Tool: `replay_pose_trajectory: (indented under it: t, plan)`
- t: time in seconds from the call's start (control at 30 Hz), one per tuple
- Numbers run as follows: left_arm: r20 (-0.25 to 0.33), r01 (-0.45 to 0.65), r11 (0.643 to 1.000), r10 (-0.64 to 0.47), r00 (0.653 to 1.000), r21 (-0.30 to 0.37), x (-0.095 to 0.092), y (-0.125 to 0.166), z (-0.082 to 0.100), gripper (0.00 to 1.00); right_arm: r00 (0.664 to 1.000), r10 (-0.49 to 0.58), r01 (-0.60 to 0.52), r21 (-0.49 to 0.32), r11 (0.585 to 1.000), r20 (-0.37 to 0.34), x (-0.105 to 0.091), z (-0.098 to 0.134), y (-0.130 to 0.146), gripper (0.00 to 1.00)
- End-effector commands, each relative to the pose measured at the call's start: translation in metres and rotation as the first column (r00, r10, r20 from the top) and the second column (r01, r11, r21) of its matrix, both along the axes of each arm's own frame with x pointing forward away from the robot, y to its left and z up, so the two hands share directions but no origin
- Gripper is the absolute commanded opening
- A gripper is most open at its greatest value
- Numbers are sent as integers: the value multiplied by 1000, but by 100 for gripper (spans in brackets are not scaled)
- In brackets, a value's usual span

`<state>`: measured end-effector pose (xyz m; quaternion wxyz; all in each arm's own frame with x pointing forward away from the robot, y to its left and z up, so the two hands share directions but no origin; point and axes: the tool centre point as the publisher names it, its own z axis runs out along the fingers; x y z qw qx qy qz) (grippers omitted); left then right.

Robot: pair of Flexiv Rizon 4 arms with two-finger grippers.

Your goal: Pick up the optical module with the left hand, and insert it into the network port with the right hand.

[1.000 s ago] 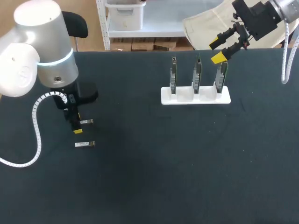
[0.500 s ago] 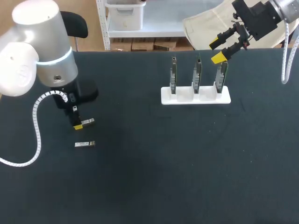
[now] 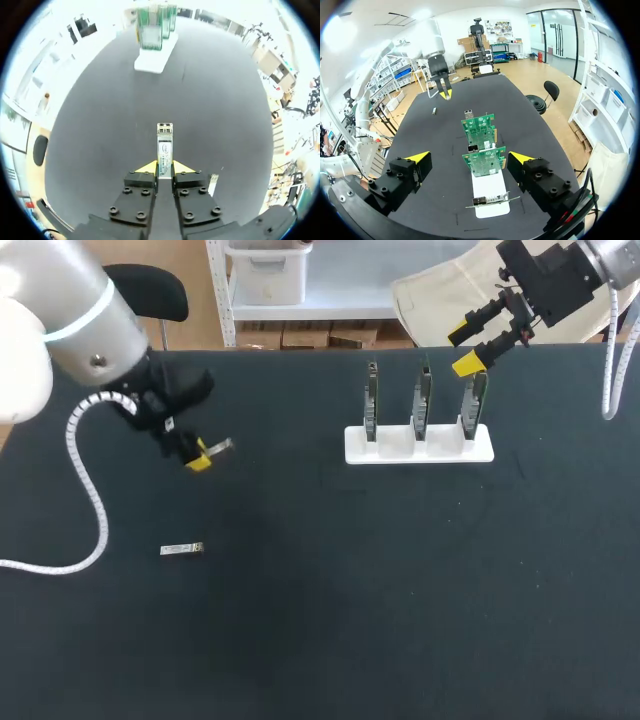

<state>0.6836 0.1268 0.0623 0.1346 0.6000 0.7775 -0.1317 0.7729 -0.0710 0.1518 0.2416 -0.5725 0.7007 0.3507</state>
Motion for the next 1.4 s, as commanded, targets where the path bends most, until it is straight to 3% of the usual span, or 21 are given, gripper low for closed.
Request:
replay_pose_trajectory:
  t: [0.03,0.17,0.7,0.77,1.03,1.2,1.4]
  plan:
    - [42,27,993,-22,999,-118,-11,-1,28,0,1000,-4,4,0,1000,5,-3,0,0,100]
    - [93,25,988,-10,996,-155,-14,-1,50,0,1000,-4,4,0,1000,5,-3,0,0,100]
    - [90,19,988,-5,996,-152,-17,0,49,0,1000,-4,4,0,1000,5,-3,0,0,100]
    - [96,28,984,-11,995,-176,-19,-4,53,0,1000,-4,4,0,1000,5,-3,0,0,100]
    - [210,121,958,-66,975,-259,12,-58,91,0,1000,-4,4,0,1000,5,-3,0,0,100]
    - [232,192,902,-106,967,-386,29,-95,111,0,1000,-4,4,0,1000,5,-3,0,0,100]
    - [276,273,850,-159,948,-450,36,-130,133,0,1000,-4,4,0,1000,5,-3,0,0,100]
